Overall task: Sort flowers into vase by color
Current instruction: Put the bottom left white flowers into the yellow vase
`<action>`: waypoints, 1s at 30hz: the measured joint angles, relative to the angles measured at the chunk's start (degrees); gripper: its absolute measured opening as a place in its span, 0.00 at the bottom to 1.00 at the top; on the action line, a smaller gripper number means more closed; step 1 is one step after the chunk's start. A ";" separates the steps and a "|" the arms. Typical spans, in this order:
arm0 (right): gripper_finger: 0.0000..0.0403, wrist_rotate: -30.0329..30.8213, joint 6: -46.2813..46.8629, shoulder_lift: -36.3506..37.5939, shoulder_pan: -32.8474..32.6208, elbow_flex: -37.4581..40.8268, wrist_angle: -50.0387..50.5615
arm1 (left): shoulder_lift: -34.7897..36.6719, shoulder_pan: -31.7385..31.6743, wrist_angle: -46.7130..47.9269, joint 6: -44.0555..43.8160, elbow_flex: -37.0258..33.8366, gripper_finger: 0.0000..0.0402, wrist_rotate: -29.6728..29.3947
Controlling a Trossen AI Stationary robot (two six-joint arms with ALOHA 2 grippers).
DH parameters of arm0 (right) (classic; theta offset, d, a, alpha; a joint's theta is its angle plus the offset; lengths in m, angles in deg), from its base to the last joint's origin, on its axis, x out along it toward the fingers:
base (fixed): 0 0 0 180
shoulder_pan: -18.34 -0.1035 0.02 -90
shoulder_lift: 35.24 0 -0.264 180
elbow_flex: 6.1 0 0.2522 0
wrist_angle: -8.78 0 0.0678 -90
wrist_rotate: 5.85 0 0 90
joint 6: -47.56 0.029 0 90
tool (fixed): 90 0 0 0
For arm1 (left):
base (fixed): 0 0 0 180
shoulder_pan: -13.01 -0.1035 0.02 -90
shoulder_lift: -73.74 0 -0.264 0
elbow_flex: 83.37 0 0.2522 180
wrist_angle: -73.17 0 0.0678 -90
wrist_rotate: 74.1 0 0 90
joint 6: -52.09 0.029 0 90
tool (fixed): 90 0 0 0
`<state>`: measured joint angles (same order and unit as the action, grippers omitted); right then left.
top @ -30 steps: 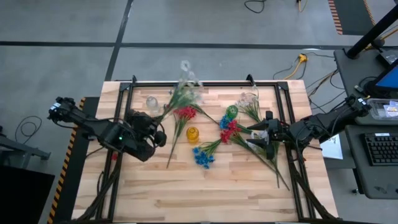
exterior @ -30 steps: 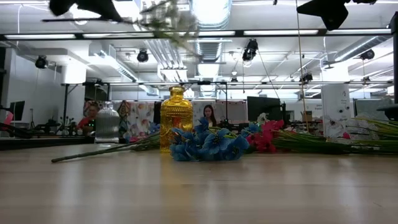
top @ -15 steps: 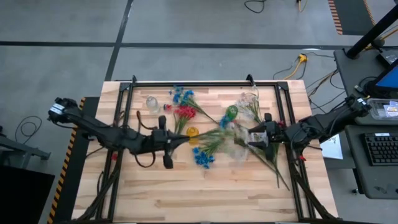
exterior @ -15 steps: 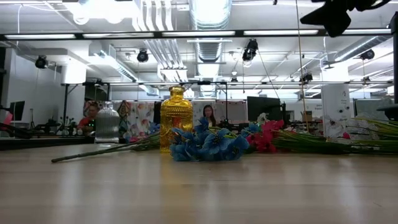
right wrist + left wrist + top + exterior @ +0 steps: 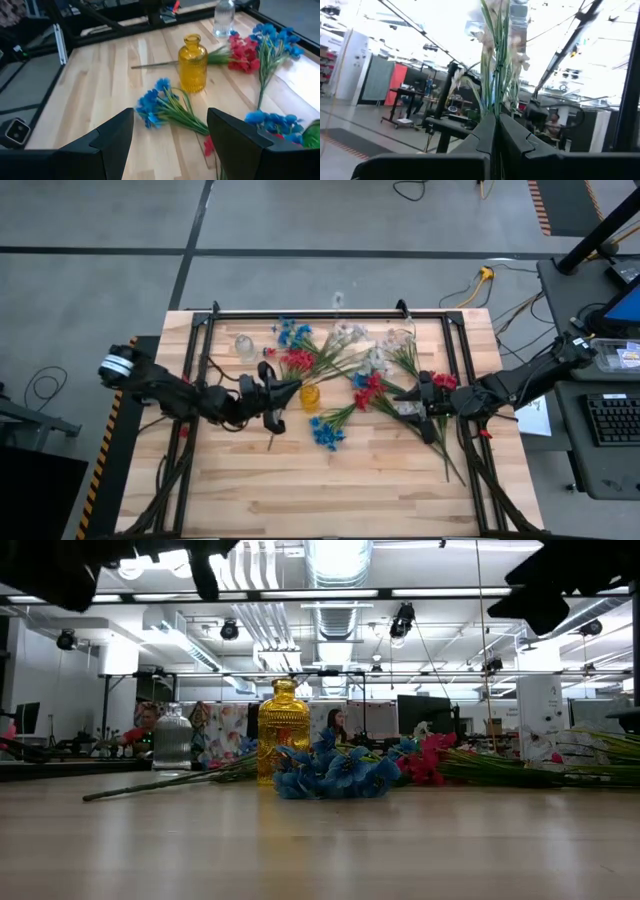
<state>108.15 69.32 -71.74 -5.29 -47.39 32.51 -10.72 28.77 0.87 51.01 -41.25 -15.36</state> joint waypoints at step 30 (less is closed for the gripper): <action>0.61 0.06 -2.77 -0.69 0.04 -0.01 -6.42 | -13.10 -11.58 -3.92 -5.64 10.37 0.00 30.49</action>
<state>108.21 66.54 -72.44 -5.25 -47.40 26.09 -23.82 17.19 -3.05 45.37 -30.88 15.13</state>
